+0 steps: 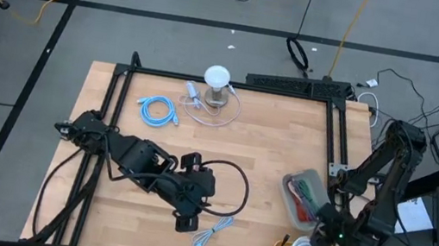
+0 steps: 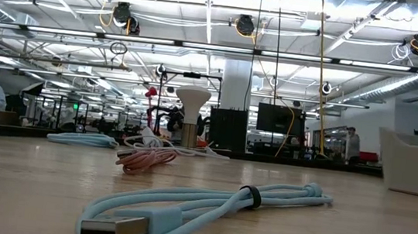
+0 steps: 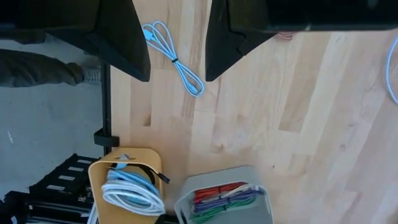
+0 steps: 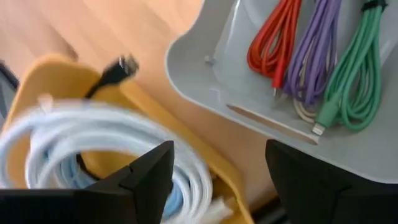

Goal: Pick & Place USB Port
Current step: Put the pink USB cable into the gray bin

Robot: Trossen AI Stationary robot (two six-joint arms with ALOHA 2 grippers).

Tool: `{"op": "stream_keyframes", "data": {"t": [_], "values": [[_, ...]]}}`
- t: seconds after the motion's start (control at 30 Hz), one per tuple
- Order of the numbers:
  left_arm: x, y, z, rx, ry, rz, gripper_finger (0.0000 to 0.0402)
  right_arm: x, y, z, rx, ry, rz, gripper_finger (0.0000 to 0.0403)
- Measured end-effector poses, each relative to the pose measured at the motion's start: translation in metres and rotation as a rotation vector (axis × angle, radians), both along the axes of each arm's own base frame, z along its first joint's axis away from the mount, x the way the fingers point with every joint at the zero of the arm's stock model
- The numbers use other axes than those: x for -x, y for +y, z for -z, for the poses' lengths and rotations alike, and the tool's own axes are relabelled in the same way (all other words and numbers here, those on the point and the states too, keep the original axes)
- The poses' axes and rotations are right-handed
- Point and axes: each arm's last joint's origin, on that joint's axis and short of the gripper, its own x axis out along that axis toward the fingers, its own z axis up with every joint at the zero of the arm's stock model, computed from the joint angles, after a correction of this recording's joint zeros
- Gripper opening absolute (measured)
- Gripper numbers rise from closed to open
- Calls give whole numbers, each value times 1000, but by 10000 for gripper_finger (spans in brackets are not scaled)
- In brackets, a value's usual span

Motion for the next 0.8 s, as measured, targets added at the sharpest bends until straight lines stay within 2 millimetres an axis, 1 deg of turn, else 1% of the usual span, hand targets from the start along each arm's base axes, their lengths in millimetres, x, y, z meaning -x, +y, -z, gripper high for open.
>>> {"op": "stream_keyframes", "data": {"t": [0.2,0.4,0.5,0.57,0.63,0.73,0.77,0.8], "values": [[0,0,0,-4,-5,-18,159,-13,-5,-5,35,-95,8,248],[0,0,0,2,-5,-24,159,-32,-4,-29,38,-197,-14,247],[0,0,0,4,-4,-28,159,-44,-3,-51,42,-290,-20,247],[1,1,1,10,8,-47,159,-55,-5,-72,74,-402,-19,247],[4,5,4,-8,51,-102,159,-68,-7,-96,119,-534,-20,247],[14,22,19,-118,204,-275,159,-93,-13,-133,178,-725,-54,245],[15,28,25,-158,235,-347,159,-102,-15,-144,186,-787,-71,243],[11,33,36,-184,249,-389,159,-110,-17,-155,197,-854,-87,240]]}}
